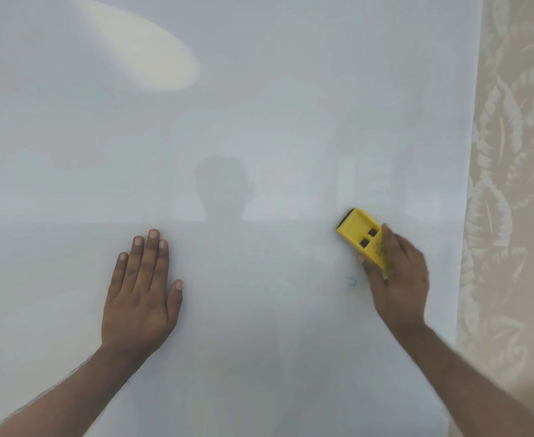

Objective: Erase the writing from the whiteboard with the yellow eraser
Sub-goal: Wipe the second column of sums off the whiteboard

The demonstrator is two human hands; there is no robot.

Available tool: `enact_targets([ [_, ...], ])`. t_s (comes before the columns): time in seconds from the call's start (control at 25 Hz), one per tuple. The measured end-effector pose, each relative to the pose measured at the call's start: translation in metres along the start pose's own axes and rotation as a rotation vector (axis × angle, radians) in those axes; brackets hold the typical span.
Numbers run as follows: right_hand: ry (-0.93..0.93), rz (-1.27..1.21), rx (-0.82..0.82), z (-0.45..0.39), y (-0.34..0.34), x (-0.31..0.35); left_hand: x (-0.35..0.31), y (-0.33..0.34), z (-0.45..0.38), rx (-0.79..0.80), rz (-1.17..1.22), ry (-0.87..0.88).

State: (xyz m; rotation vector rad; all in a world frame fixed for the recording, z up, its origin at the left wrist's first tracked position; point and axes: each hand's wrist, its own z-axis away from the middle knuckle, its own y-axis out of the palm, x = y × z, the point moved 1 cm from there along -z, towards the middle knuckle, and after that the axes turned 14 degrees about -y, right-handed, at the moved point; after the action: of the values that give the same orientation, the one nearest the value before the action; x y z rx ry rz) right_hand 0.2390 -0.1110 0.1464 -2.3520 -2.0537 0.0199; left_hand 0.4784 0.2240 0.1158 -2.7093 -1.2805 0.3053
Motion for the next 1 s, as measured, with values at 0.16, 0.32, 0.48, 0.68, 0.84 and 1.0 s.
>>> enact_targets([
  [0.16, -0.029, -0.024, 0.046, 0.037, 0.020, 0.052, -0.001, 0.001, 0.001, -0.002, -0.008, -0.001],
  [0.32, -0.209, -0.020, 0.202, 0.031, 0.018, 0.062, 0.002, 0.000, -0.001, 0.016, -0.005, 0.009],
  [0.48, -0.048, 0.040, 0.167, 0.003, 0.004, 0.034, 0.002, -0.001, -0.001, 0.025, -0.003, 0.012],
  [0.68, 0.265, -0.035, -0.026, -0.048, 0.003, 0.015, 0.000, -0.001, 0.000, 0.021, -0.002, -0.001],
  [0.84, 0.111, 0.015, -0.033, -0.034, 0.021, 0.054, -0.002, 0.001, 0.003, 0.020, -0.002, -0.013],
  [1.0, -0.125, -0.031, 0.101, 0.005, 0.037, 0.096, -0.001, 0.003, 0.002, 0.034, 0.008, -0.020],
])
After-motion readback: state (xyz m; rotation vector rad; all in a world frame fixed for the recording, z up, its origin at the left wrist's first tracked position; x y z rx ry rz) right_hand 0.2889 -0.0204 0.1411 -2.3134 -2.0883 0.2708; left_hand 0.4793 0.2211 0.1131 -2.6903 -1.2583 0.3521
